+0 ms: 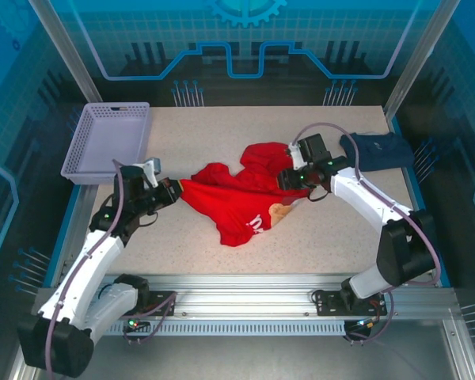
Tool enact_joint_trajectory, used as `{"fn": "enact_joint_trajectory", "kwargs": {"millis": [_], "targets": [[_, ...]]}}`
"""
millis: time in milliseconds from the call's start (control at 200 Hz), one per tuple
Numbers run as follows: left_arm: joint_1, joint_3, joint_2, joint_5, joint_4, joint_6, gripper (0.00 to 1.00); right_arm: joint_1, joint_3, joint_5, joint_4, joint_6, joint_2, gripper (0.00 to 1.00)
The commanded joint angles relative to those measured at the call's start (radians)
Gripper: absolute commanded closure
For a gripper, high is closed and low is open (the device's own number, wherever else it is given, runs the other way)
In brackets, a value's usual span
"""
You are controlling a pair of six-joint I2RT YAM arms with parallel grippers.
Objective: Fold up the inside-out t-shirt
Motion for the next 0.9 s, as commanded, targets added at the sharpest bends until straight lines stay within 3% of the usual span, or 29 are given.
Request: {"fn": "enact_joint_trajectory", "kwargs": {"millis": [0, 140, 400, 445, 575, 675, 895], "targets": [[0.043, 0.009, -0.038, 0.005, -0.038, -0.017, 1.00, -0.022, -0.015, 0.111, -0.020, 0.060, 0.040, 0.48], [0.046, 0.014, -0.033, 0.015, -0.033, -0.005, 1.00, 0.001, 0.021, 0.026, 0.012, 0.068, 0.126, 0.47], [0.046, 0.009, -0.031, 0.010, -0.019, 0.004, 1.00, 0.079, 0.063, 0.023, 0.011, 0.086, 0.245, 0.46], [0.046, 0.009, -0.032, -0.004, -0.019, 0.010, 1.00, 0.081, 0.055, 0.034, 0.013, 0.092, 0.255, 0.52], [0.049, 0.028, -0.036, -0.063, -0.019, 0.036, 1.00, 0.061, 0.049, 0.059, 0.040, 0.086, 0.206, 0.85], [0.056, 0.059, -0.032, -0.092, -0.020, 0.045, 1.00, 0.041, 0.053, 0.065, 0.080, 0.085, 0.107, 0.99], [0.087, 0.179, -0.028, -0.096, -0.041, 0.045, 1.00, -0.036, 0.030, 0.076, 0.168, 0.121, -0.162, 1.00]]}}
